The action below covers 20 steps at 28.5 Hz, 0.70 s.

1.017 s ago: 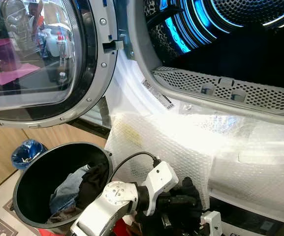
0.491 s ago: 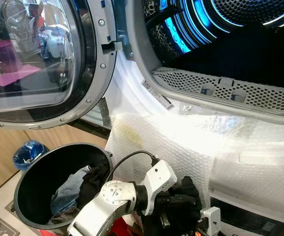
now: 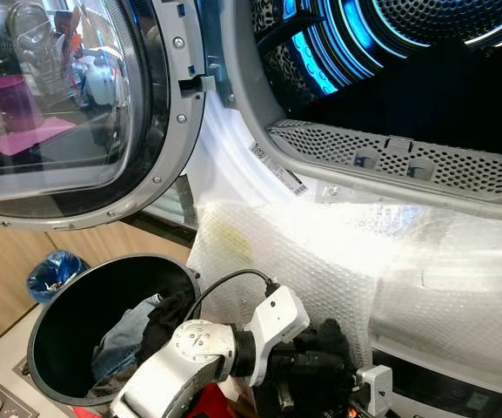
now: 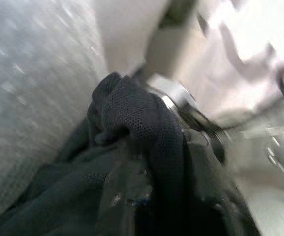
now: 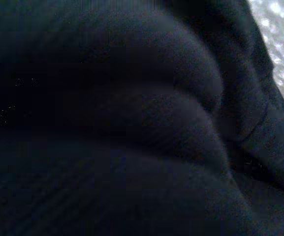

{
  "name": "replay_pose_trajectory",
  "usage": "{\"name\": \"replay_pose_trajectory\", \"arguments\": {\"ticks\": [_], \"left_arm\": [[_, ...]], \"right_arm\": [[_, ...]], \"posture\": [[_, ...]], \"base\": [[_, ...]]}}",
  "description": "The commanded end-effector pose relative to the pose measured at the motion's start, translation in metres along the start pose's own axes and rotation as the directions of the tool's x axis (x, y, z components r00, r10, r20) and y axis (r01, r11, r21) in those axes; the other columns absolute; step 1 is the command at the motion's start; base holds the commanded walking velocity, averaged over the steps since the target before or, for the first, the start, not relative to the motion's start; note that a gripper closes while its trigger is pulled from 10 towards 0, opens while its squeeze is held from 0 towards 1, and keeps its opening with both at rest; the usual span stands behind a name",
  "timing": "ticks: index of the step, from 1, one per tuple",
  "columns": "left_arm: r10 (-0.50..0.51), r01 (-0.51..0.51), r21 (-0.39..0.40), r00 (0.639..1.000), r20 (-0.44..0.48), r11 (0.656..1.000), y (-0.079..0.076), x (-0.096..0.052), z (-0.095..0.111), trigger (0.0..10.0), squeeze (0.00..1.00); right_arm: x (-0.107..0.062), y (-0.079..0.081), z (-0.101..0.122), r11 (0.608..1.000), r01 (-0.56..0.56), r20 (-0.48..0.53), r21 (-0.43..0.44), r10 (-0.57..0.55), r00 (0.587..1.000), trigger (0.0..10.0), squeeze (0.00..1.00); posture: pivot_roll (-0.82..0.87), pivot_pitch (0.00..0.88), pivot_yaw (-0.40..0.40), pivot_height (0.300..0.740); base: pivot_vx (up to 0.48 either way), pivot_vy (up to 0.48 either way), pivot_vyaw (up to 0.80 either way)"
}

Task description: Clothes washing

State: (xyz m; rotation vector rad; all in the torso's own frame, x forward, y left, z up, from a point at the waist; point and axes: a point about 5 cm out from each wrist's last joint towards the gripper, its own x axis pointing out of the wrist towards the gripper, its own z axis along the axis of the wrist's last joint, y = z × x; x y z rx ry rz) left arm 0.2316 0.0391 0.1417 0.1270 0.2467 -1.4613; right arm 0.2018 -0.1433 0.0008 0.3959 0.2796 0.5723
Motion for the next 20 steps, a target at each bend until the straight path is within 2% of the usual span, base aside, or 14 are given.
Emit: {"name": "replay_pose_trajectory", "arguments": {"ticks": [1,10,12,14,15,16,17,19,20], "left_arm": [[-0.094,0.094,0.011,0.996,-0.004,0.995,-0.011,-0.004,0.004,9.3,1.00],[-0.110,0.109,-0.020,0.984,-0.142,0.994,-0.009,-0.034,-0.008,9.4,1.00],[-0.060,0.059,-0.013,0.988,-0.145,0.998,-0.004,-0.039,-0.009,9.4,1.00],[0.138,-0.137,0.023,0.985,-0.104,0.990,0.014,-0.048,-0.008,9.6,1.00],[0.168,-0.166,0.022,0.981,-0.099,0.986,0.016,-0.051,-0.008,10.0,1.00],[0.226,-0.224,0.029,0.971,-0.084,0.974,0.018,-0.057,-0.008,10.0,1.00],[0.226,-0.224,0.029,0.971,-0.084,0.974,0.018,-0.057,-0.008,10.0,1.00],[0.291,-0.289,0.042,0.954,-0.077,0.957,0.021,-0.063,-0.009,10.0,1.00],[0.362,-0.361,0.026,0.931,-0.048,0.932,0.023,-0.072,-0.010,10.0,0.00]], "right_arm": [[0.005,0.000,0.003,1.000,0.002,0.025,0.009,-0.002,1.000,0.0,0.00],[0.019,0.002,0.016,1.000,-0.019,0.105,0.015,0.018,0.994,0.0,0.00],[0.019,0.002,0.017,1.000,-0.020,0.108,0.014,0.019,0.994,0.0,0.00],[0.015,0.005,0.016,0.998,-0.055,0.098,-0.006,0.056,0.994,0.0,0.00],[0.013,0.005,0.016,0.998,-0.058,0.098,-0.008,0.059,0.993,0.0,0.00],[0.010,0.005,0.016,0.998,-0.060,0.103,-0.004,0.060,0.993,0.0,0.00],[0.010,0.005,0.016,0.998,-0.060,0.103,-0.004,0.060,0.993,0.0,0.00],[0.007,0.004,0.015,0.998,-0.056,0.100,-0.008,0.057,0.993,0.0,0.00],[0.003,0.004,0.013,0.997,-0.075,0.089,-0.009,0.075,0.993,0.0,0.00]], "posture": [[-0.13,0.000,0.114,0.740],[-0.12,0.000,0.129,0.740],[-0.12,0.000,0.129,0.740],[-0.11,0.000,0.132,0.740],[-0.11,0.000,0.131,0.740],[-0.11,0.000,0.131,0.740],[-0.11,0.000,0.131,0.740],[-0.11,0.000,0.131,0.740],[-0.11,0.000,0.130,0.740]], "base": [[0.000,0.000,0.00],[0.000,0.000,0.00],[0.000,0.000,0.00],[0.000,0.000,0.00],[0.000,0.000,0.00],[0.000,0.000,0.00],[0.000,0.000,0.00],[0.000,0.000,0.00],[0.000,0.000,0.00]]}}
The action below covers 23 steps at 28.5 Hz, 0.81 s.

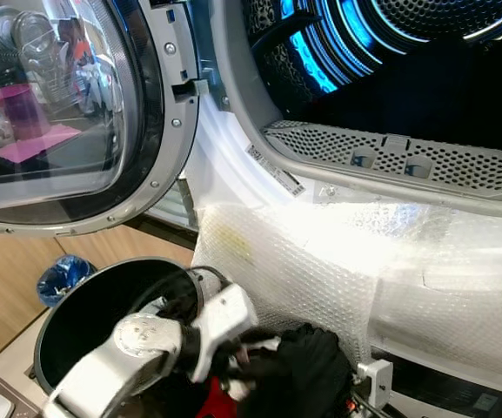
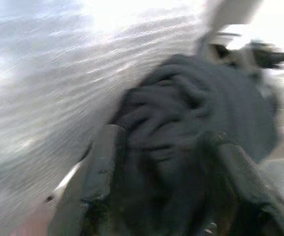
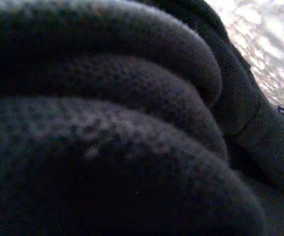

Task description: Clothes washing

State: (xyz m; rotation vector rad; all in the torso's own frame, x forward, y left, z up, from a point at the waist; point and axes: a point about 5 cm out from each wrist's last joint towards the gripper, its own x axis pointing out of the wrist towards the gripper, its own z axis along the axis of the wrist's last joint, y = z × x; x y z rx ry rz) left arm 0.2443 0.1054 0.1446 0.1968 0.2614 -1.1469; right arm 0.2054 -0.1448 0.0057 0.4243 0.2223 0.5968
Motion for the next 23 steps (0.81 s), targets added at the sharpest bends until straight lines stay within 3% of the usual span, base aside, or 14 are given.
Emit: {"name": "replay_pose_trajectory", "arguments": {"ticks": [1,5,7,10,13,15,17,18,20,21,22,23], "left_arm": [[0.114,-0.114,-0.002,0.993,0.026,0.993,0.010,-0.012,0.000,10.0,0.00],[0.089,-0.089,-0.017,0.996,0.010,0.996,0.003,-0.019,-0.004,10.0,0.00],[0.192,-0.192,-0.024,0.980,0.043,0.981,0.011,-0.023,-0.004,10.0,0.00],[0.264,-0.263,-0.023,0.963,0.059,0.964,0.018,-0.026,-0.005,10.0,0.00],[0.520,-0.519,-0.041,0.848,0.104,0.854,0.043,-0.038,-0.010,10.0,0.00],[0.628,-0.631,-0.016,0.770,0.113,0.776,0.051,-0.045,-0.019,10.0,0.00],[0.659,-0.662,-0.013,0.743,0.115,0.749,0.053,-0.047,-0.022,10.0,0.00],[0.707,-0.709,-0.030,0.698,0.112,0.705,0.055,-0.051,-0.028,10.0,0.00],[0.760,-0.760,-0.048,0.643,0.099,0.649,0.057,-0.057,-0.038,10.0,0.00],[0.783,-0.783,-0.048,0.615,0.091,0.621,0.058,-0.060,-0.044,10.0,0.00],[0.783,-0.783,-0.048,0.615,0.091,0.621,0.058,-0.060,-0.044,10.0,0.00],[0.816,-0.816,-0.029,0.576,0.051,0.577,0.058,-0.067,-0.059,10.0,0.00]], "right_arm": [[-0.001,0.008,0.004,0.997,-0.068,0.014,-0.025,0.069,0.998,0.0,0.00],[-0.004,0.010,0.002,0.994,-0.109,-0.005,-0.021,0.109,0.994,0.0,0.00],[-0.006,0.017,0.003,0.983,-0.178,-0.020,-0.033,0.178,0.984,0.0,0.00],[-0.009,0.020,0.004,0.978,-0.204,-0.033,-0.037,0.203,0.979,0.0,0.00],[-0.023,0.028,0.000,0.956,-0.290,-0.107,-0.047,0.284,0.953,0.0,0.00],[-0.033,0.036,-0.005,0.934,-0.355,-0.166,-0.048,0.343,0.924,0.0,0.00],[-0.036,0.039,-0.005,0.926,-0.374,-0.178,-0.047,0.361,0.915,0.0,0.00],[-0.040,0.045,-0.004,0.914,-0.403,-0.177,-0.036,0.391,0.903,0.0,0.00],[-0.045,0.053,-0.001,0.895,-0.444,-0.179,-0.032,0.432,0.884,0.0,0.00],[-0.047,0.056,0.001,0.888,-0.458,-0.179,-0.032,0.446,0.877,0.0,0.00],[-0.047,0.056,0.001,0.888,-0.458,-0.179,-0.032,0.446,0.877,0.0,0.00],[-0.051,0.065,0.004,0.869,-0.493,-0.182,-0.031,0.480,0.858,0.0,0.00]], "posture": [[-0.10,0.000,0.128,0.740],[-0.09,0.000,0.120,0.740],[-0.09,0.000,0.121,0.740],[-0.10,0.000,0.121,0.740],[-0.10,0.002,0.117,0.740],[-0.10,0.002,0.115,0.740],[-0.10,0.002,0.115,0.740],[-0.11,0.006,0.109,0.740],[-0.11,0.004,0.107,0.740],[-0.11,0.004,0.107,0.740],[-0.11,0.004,0.107,0.740],[-0.11,0.000,0.104,0.740]], "base": [[0.000,0.000,0.00],[0.000,0.000,0.00],[0.000,0.000,0.00],[0.000,0.000,0.00],[0.000,0.000,0.00],[0.000,0.000,0.00],[0.000,0.000,0.00],[0.000,0.000,0.00],[0.000,0.000,0.00],[0.000,0.000,0.00],[0.000,0.000,0.00],[0.000,0.000,0.00]]}}
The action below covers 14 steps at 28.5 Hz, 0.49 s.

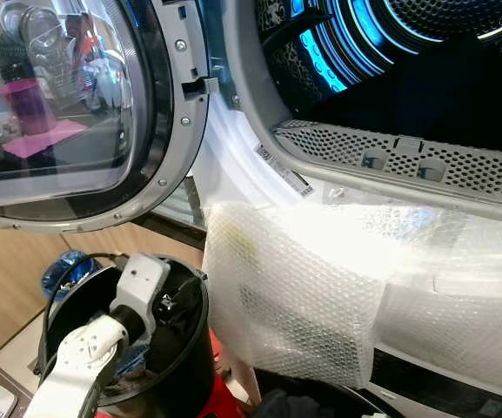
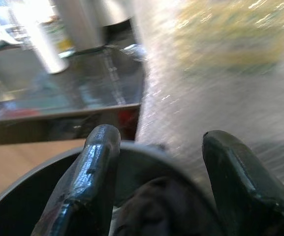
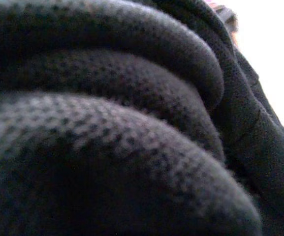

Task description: Clothes washing

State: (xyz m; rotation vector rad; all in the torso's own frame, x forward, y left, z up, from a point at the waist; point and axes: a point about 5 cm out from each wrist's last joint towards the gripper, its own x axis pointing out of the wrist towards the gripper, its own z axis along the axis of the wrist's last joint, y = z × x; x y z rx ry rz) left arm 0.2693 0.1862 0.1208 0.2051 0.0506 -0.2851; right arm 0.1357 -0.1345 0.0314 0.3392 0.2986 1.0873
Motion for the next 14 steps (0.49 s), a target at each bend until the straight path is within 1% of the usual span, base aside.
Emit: {"name": "replay_pose_trajectory", "arguments": {"ticks": [1,2,6,10,14], "left_arm": [[0.100,-0.097,0.048,0.993,-0.064,0.994,0.015,-0.010,-0.020,10.0,0.00],[0.143,-0.138,0.052,0.985,-0.092,0.989,0.019,-0.014,-0.032,10.0,0.00],[0.172,-0.168,0.051,0.979,-0.108,0.985,0.020,-0.016,-0.043,10.0,0.00],[0.187,-0.182,0.056,0.977,-0.103,0.982,0.019,-0.016,-0.049,10.0,0.00],[0.209,-0.205,0.051,0.974,-0.088,0.977,0.019,-0.015,-0.052,10.0,0.00]], "right_arm": [[0.004,0.013,0.009,0.997,-0.079,0.027,-0.018,0.079,0.997,0.0,0.00],[0.003,0.019,0.011,0.994,-0.102,0.018,-0.026,0.103,0.995,0.0,0.00],[0.002,0.026,0.021,0.990,-0.135,0.031,-0.047,0.136,0.990,0.0,0.00],[0.005,0.035,0.040,0.982,-0.176,0.089,-0.070,0.182,0.979,0.0,0.00],[0.007,0.037,0.048,0.981,-0.178,0.112,-0.079,0.186,0.976,0.0,0.00]], "posture": [[-0.11,0.000,0.103,0.740],[-0.12,0.000,0.103,0.740],[-0.12,0.000,0.101,0.740],[-0.13,0.000,0.099,0.740],[-0.13,0.000,0.098,0.740]], "base": [[0.000,0.000,0.00],[0.000,0.000,0.00],[0.000,0.000,0.00],[0.000,0.000,0.00],[0.000,0.000,0.00]]}}
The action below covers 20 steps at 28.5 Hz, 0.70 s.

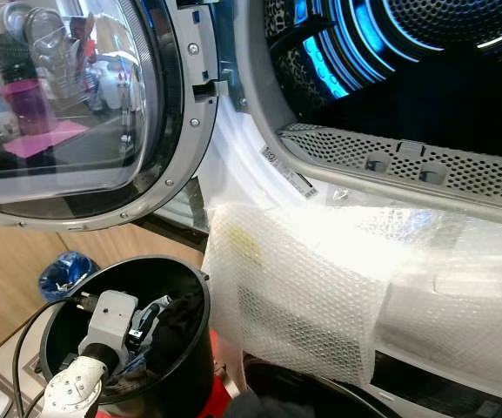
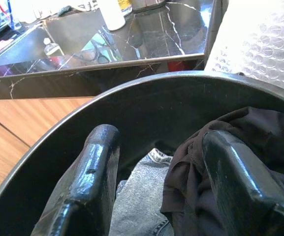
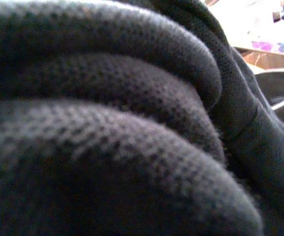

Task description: Clothes washing

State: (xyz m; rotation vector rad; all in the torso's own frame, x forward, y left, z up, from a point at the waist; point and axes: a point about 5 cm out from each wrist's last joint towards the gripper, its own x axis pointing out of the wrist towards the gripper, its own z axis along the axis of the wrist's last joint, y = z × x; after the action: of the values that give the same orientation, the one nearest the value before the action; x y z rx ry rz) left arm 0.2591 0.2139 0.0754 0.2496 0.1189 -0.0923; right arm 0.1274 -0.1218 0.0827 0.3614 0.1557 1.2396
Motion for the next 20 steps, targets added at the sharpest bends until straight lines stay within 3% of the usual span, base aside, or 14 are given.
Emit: {"name": "replay_pose_trajectory", "arguments": {"ticks": [1,11,16,20], "left_arm": [[0.027,-0.027,0.011,1.000,0.003,1.000,0.004,0.000,-0.003,10.0,0.00],[0.030,-0.030,0.018,0.999,0.018,0.999,0.004,0.001,-0.007,10.0,0.00],[0.021,-0.021,0.020,1.000,0.017,1.000,0.003,0.002,-0.009,10.0,0.00],[0.017,-0.017,0.026,1.000,0.010,1.000,0.004,0.003,-0.011,10.0,0.00]], "right_arm": [[0.005,0.002,0.008,1.000,-0.015,0.037,-0.009,0.015,0.999,0.0,0.00],[0.014,0.009,0.055,0.995,-0.057,0.238,-0.076,0.074,0.968,0.0,0.00],[0.015,0.017,0.058,0.988,-0.119,0.210,-0.094,0.136,0.968,0.0,0.00],[0.025,0.033,0.100,0.964,-0.212,0.371,-0.160,0.258,0.892,0.0,0.00]], "posture": [[-0.13,0.000,0.098,0.740],[-0.13,0.000,0.103,0.740],[-0.13,0.000,0.106,0.740],[-0.14,0.000,0.113,0.740]], "base": [[0.000,0.000,0.00],[0.000,0.000,0.00],[0.000,0.000,0.00],[0.000,0.000,0.00]]}}
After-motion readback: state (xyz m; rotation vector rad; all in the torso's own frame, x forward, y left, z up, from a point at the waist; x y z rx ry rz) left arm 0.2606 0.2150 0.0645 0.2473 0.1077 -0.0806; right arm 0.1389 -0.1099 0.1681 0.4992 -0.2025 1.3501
